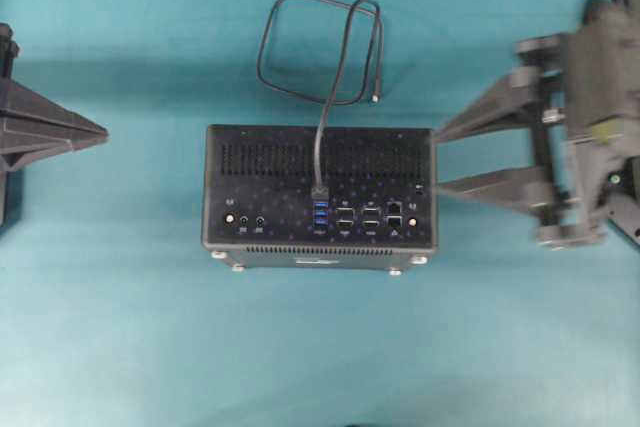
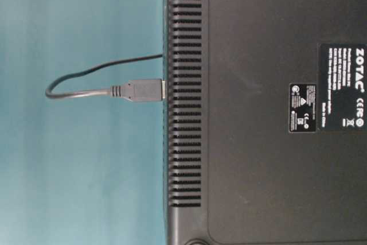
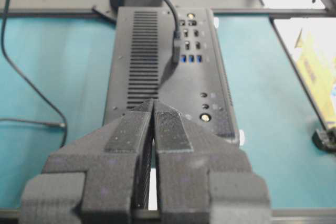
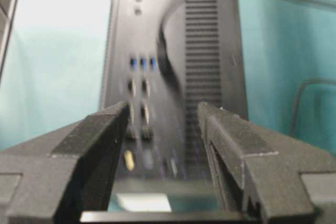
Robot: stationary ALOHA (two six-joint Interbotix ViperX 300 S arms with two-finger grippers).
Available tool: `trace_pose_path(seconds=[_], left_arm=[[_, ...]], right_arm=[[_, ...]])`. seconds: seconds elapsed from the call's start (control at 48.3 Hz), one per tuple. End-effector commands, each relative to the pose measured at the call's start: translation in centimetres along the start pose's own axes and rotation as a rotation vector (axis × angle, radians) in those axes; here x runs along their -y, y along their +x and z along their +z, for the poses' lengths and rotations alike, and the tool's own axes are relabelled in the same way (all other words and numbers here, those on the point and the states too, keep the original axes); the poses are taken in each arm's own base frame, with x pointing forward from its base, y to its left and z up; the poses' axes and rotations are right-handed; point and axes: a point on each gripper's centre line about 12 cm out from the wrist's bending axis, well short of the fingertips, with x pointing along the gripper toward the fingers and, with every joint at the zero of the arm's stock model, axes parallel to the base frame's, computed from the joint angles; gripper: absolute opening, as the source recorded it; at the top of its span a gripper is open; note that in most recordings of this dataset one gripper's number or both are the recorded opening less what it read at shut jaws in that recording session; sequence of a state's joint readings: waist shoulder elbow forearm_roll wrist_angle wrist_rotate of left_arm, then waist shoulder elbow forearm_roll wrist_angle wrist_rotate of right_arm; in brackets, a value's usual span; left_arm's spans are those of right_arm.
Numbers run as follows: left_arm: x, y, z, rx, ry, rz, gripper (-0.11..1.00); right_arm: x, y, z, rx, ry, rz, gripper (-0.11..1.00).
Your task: Insert the USB into the PC box with both arms.
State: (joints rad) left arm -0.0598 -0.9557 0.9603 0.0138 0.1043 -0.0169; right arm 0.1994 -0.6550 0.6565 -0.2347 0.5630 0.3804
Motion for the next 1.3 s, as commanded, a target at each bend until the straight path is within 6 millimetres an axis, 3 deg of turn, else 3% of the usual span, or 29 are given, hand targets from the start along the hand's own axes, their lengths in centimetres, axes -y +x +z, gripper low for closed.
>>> trace_pose_path(seconds=[0.0, 0.331, 0.641, 0.869, 1.283], left_arm=[[0.0, 0.0, 1.1, 0.031, 0.002, -0.002, 0.00], [0.0, -0.5, 0.8, 0.040, -0.021, -0.002, 0.00], [0.0, -2.2, 0.6, 0.086, -0.063, -0.005, 0.00], [0.0, -2.3, 0.3, 0.084, -0.072, -0.005, 0.00], [0.0, -2.0, -0.1, 0.066, -0.069, -0.004, 0.00]], right_arm=[[0.2, -0.8, -0.4, 0.038, 0.013, 0.010, 0.62], [0.5, -2.9, -2.3, 0.153, 0.018, 0.055, 0.62], [0.9, -5.5, -2.8, 0.297, 0.022, 0.091, 0.62], [1.1, -7.0, -3.6, 0.371, 0.026, 0.111, 0.60], [1.7, -6.6, -5.6, 0.348, 0.033, 0.091, 0.60]])
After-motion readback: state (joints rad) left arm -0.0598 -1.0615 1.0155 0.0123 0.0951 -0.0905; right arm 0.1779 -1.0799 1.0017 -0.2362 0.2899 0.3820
